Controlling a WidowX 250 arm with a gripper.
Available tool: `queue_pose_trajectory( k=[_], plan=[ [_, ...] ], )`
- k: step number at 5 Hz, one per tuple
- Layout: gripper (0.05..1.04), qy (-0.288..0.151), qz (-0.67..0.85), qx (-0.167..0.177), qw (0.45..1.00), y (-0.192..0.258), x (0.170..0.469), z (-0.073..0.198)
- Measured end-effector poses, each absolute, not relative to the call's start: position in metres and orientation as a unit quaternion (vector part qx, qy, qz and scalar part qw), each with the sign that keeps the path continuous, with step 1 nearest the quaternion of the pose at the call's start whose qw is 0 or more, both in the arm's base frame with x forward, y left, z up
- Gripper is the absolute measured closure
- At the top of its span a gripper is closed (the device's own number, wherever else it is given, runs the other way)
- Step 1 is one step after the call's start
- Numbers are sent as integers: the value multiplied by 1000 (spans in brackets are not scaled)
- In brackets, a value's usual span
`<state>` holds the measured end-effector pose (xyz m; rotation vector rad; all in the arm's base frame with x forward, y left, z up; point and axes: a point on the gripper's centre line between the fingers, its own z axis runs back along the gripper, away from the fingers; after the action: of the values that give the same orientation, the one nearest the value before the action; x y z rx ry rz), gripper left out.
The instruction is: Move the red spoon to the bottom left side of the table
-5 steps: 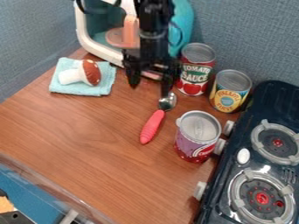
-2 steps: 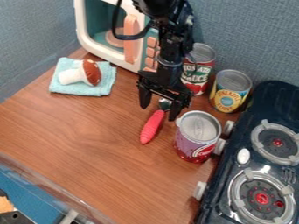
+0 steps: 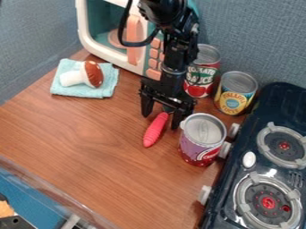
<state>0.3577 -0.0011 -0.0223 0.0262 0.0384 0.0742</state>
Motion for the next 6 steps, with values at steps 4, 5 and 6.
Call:
queue_pose_trajectory(
  k=[4, 5, 6],
  plan=[
    [761, 11, 75, 15, 997, 2, 359, -23],
    [761, -2, 82, 15, 997, 9, 350, -10],
    [761, -41, 107, -16, 993, 20, 348, 27]
  ],
)
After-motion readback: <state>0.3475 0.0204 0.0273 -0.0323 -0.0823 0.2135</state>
